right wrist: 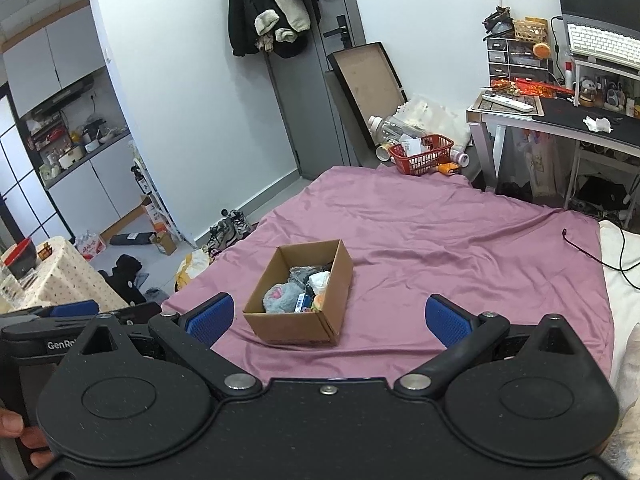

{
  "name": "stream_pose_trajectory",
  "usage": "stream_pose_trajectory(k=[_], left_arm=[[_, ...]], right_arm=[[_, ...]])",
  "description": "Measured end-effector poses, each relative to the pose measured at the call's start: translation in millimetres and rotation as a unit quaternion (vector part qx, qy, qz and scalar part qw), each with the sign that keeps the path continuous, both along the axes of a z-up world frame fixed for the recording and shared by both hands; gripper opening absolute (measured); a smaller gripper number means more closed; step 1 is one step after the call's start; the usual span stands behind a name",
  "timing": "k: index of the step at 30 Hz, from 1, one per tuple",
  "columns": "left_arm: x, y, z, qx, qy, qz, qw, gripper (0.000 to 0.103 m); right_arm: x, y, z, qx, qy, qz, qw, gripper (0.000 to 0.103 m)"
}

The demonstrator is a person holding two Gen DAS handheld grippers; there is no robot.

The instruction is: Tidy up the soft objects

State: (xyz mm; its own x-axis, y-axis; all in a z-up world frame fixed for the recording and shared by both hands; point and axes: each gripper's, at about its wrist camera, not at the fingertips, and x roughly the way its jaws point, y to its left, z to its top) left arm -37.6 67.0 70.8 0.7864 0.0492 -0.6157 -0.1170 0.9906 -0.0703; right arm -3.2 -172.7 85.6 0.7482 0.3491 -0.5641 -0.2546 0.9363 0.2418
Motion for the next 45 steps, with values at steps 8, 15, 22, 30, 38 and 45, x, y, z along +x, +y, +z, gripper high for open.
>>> stream_pose_trajectory(k=[8, 15, 22, 30, 38, 45], left_arm=[[-3.0, 4.8, 4.4, 0.004, -0.003, 0.008, 1.0, 0.103], [-4.0, 5.3, 5.1, 0.003, -0.004, 0.007, 1.0, 0.103], [-4.6, 4.6, 2.8, 0.003, -0.004, 0.008, 1.0, 0.103], [0.6, 2.8, -2.4, -0.004, 0.005, 0.0, 1.0, 0.103], [0.3, 2.2, -3.8, -0.003, 0.006, 0.002, 1.0, 0.103], [-1.9, 5.2, -0.6, -0.005, 0.005, 0.009, 0.9999, 0.103]], right_arm=[[-5.2, 3.8, 1.6, 0.007, 0.001, 0.016, 1.0, 0.103], [-7.7, 5.2, 3.5, 0.003, 0.0, 0.015, 1.0, 0.103], [-6.6, 6.1, 0.3, -0.002, 0.002, 0.018, 1.0, 0.103], [-3.4, 7.0, -5.2, 0.01, 0.01, 0.023, 1.0, 0.103], [-7.0, 4.3, -3.0, 0.007, 0.011, 0.017, 1.0, 0.103], [-7.1, 8.0, -2.5, 0.0, 0.013, 0.017, 1.0, 0.103]])
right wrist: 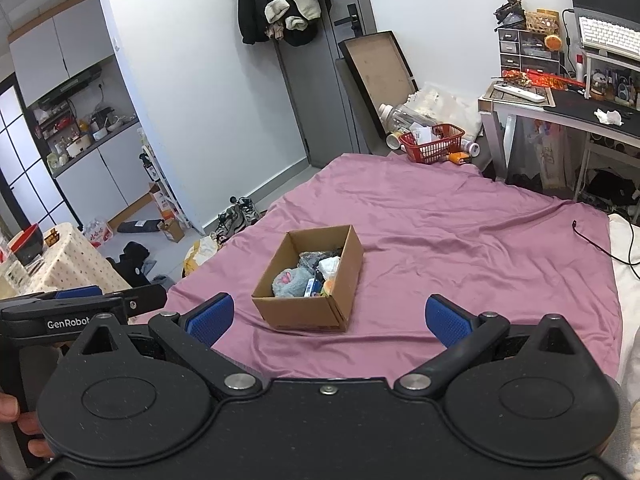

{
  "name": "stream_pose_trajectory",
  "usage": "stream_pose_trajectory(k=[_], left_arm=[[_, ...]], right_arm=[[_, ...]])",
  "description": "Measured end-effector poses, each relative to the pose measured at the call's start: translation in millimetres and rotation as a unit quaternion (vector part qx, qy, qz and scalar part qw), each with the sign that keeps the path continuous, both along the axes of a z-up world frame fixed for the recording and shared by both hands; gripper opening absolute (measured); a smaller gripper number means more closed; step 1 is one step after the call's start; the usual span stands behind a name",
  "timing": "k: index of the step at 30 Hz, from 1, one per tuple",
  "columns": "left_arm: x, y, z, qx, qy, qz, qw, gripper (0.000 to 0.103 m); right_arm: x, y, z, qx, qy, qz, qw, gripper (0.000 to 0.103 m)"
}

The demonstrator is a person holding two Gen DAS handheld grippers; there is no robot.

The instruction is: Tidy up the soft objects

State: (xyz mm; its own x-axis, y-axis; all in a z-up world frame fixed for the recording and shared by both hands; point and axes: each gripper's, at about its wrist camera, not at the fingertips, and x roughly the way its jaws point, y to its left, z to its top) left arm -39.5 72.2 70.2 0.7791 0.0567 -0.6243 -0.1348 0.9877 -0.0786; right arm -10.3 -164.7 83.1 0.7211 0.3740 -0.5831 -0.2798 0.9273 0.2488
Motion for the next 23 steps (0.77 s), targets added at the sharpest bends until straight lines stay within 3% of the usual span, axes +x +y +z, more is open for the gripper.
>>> stream_pose_trajectory(k=[23], left_arm=[[-4.0, 5.6, -2.6, 0.0, 0.005, -0.002, 1.0, 0.103]], right_arm=[[2.7, 5.1, -5.5, -0.012, 0.003, -0.001, 1.0, 0.103]])
